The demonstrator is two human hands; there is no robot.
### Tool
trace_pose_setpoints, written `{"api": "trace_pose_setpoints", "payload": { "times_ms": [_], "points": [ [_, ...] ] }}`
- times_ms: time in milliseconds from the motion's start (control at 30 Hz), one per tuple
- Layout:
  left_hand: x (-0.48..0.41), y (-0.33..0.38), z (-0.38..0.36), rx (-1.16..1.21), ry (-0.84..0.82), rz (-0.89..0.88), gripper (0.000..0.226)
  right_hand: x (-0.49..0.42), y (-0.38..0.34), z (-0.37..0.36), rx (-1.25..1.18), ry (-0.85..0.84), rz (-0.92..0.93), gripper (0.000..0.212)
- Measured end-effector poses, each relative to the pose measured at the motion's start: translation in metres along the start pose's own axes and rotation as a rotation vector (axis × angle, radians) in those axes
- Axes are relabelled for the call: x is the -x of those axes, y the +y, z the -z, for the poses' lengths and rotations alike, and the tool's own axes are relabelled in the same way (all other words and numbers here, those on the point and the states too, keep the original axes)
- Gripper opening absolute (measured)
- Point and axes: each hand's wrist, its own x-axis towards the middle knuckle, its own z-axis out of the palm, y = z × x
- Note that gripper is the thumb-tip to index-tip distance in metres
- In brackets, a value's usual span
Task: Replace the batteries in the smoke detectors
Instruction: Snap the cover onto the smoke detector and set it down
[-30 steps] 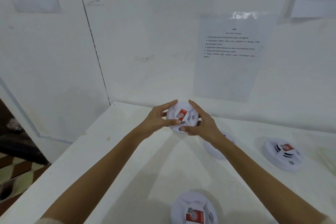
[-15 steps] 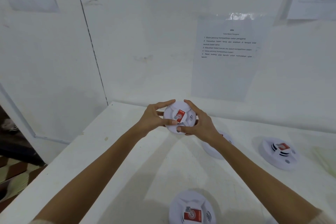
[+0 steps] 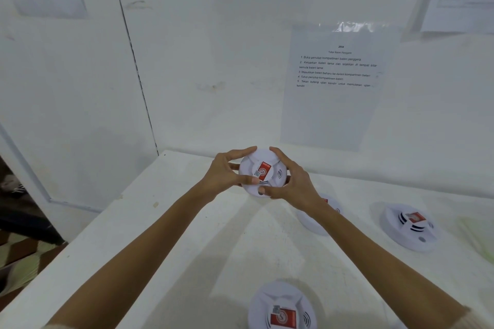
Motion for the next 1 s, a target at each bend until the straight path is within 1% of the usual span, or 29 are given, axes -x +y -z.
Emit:
{"api": "trace_pose_setpoints", "payload": {
  "times_ms": [567,667,733,800,900,1000],
  "points": [
    [-0.002,0.0,0.0,-0.015,-0.002,-0.009,0.068,-0.004,0.005,0.002,0.006,-0.009,0.082,0.086],
    [-0.003,0.002,0.001,-0.039,-0.003,-0.033,0.065,-0.003,0.007,0.008,0.008,-0.075,0.107,0.091],
    [-0.005,0.002,0.0,-0.074,-0.006,-0.065,0.064,-0.003,0.009,0.012,0.038,-0.103,0.132,0.1],
    [-0.006,0.002,-0.001,-0.086,-0.016,-0.079,0.064,-0.002,0.01,0.013,0.062,-0.069,0.152,0.106],
    [-0.007,0.003,0.0,-0.082,-0.047,-0.1,0.067,0.001,0.01,0.015,0.057,0.001,0.194,0.107],
    [-0.008,0.003,0.004,-0.078,-0.132,-0.089,0.078,0.005,0.008,0.017,0.019,0.043,0.239,0.103]
  ]
}}
